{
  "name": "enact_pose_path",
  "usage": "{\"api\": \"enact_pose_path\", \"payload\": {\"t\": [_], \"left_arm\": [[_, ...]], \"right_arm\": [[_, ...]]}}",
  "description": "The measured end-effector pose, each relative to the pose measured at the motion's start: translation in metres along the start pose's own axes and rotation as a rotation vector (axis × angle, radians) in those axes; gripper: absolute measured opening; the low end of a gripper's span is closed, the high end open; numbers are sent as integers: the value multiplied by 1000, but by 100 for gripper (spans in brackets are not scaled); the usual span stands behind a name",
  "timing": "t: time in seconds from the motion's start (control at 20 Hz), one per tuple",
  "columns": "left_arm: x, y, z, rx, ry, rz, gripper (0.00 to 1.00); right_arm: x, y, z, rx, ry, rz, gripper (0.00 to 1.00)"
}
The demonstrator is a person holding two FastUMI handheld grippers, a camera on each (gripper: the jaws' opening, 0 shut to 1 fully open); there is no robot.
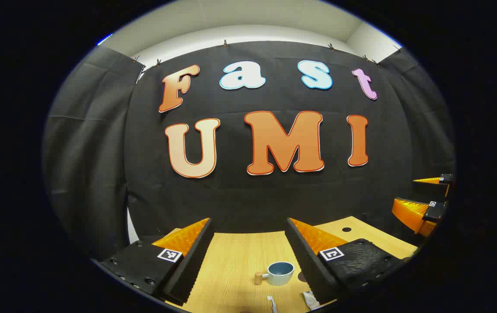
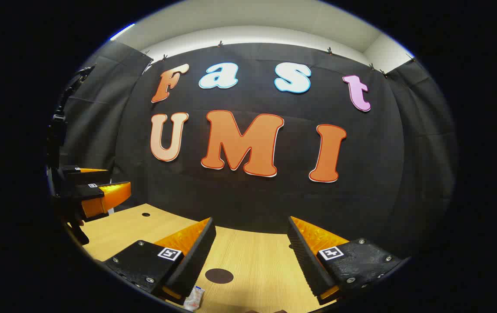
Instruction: Put the toothbrush and toothpaste on the desktop into the cup, then pick up the cup and place it on the coaster on the desktop.
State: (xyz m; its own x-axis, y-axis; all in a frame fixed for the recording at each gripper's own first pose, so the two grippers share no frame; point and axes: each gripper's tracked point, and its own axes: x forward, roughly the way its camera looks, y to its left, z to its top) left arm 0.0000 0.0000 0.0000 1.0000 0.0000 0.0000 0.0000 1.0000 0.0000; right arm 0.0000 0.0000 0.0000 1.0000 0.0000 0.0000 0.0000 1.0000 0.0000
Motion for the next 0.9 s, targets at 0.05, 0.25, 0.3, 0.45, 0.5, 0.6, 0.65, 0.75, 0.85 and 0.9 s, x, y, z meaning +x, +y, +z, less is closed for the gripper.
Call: {"api": "enact_pose_path", "payload": {"t": [0.05, 0.25, 0.3, 0.45, 0.5, 0.6, 0.65, 0.75, 0.85, 0.9], "left_arm": [[0, -1, 0, 0, 2, 1, 99], [2, -4, 2, 11, -6, -1, 99], [2, -5, 2, 13, -10, -2, 99], [5, -7, 1, 13, -11, -6, 99], [6, -8, 0, 11, -7, -7, 99], [8, -9, -3, 8, 2, -8, 99], [10, -10, -4, 8, 9, -9, 99], [11, -11, -7, 7, 23, -9, 99], [13, -13, -13, 1, 47, -11, 99], [13, -14, -17, 0, 60, -10, 99]], "right_arm": [[0, 0, 0, 1, 1, 1, 99], [4, -2, -6, -3, 12, 2, 99], [4, -1, -7, -3, 12, 3, 99], [7, 0, -7, -4, 12, 9, 99], [8, 0, -7, -4, 12, 12, 99], [10, 0, -10, -3, 18, 14, 99], [10, 1, -11, 1, 20, 19, 99], [11, 0, -14, 1, 24, 24, 99], [13, -1, -15, -1, 29, 32, 99], [13, 0, -16, -1, 29, 36, 99]]}}
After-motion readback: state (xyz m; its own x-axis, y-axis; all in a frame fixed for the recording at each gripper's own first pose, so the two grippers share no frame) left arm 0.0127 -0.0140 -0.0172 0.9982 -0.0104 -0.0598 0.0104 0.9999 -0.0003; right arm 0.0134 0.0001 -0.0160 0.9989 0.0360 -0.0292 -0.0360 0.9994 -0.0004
